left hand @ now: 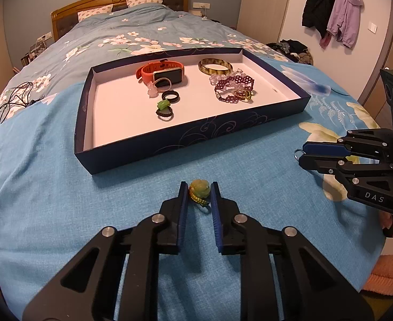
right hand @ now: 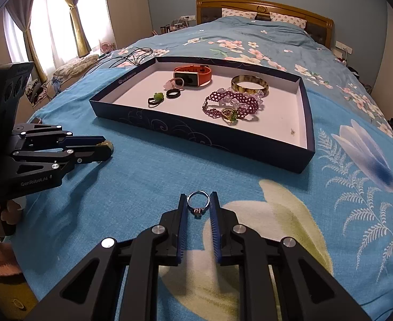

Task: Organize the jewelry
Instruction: 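Grasp the green-bead ring with the left tool while the right tool grasps the silver ring, then carry the green-bead ring toward the box with the left tool while the right tool carries the silver ring, then lower the green-bead ring into the box with the left tool while the right tool lowers the silver ring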

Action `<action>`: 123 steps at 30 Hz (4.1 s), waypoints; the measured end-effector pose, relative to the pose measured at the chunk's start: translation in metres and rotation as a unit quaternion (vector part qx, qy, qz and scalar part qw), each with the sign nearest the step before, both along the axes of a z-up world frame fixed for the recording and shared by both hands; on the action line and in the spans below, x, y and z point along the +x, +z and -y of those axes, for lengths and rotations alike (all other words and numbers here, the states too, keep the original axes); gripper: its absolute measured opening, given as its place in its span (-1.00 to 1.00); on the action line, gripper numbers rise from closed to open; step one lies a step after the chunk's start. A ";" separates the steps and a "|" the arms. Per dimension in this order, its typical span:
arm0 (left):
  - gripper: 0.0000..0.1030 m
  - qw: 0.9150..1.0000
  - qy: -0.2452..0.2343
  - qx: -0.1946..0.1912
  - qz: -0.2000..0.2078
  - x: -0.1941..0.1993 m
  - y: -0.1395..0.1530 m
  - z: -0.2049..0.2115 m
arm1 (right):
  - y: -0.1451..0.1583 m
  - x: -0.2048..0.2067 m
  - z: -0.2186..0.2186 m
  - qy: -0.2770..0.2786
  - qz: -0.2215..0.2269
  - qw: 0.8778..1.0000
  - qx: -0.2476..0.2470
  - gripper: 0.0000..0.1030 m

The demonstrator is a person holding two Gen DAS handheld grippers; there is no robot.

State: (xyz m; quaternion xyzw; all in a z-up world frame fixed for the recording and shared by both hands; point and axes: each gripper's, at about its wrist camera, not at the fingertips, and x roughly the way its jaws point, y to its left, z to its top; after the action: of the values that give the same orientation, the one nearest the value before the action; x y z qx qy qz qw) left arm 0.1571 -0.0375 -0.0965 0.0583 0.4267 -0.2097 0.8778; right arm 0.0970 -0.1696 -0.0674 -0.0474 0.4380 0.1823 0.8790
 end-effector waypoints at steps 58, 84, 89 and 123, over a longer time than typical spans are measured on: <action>-0.69 0.996 0.013 -0.058 0.066 -0.015 0.048 -0.002 | 0.045 0.001 0.021 -0.013 0.087 0.994 0.070 -0.71; -0.69 0.993 0.025 -0.072 0.088 -0.002 0.062 -0.001 | 0.057 0.015 0.023 -0.017 0.108 0.990 0.086 -0.71; -0.69 0.993 0.027 -0.073 0.092 0.001 0.064 0.000 | 0.060 0.018 0.023 -0.017 0.113 0.990 0.088 -0.71; -0.69 0.992 0.028 -0.065 0.101 0.014 0.071 0.010 | 0.063 0.029 0.023 -0.019 0.117 0.989 0.088 -0.71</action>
State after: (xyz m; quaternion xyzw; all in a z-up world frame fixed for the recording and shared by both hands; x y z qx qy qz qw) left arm 0.1709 -0.0470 -0.0259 0.0105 0.3225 -0.2055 0.9240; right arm 0.1256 -0.1922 -0.0048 0.0174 0.3148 0.1963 0.9285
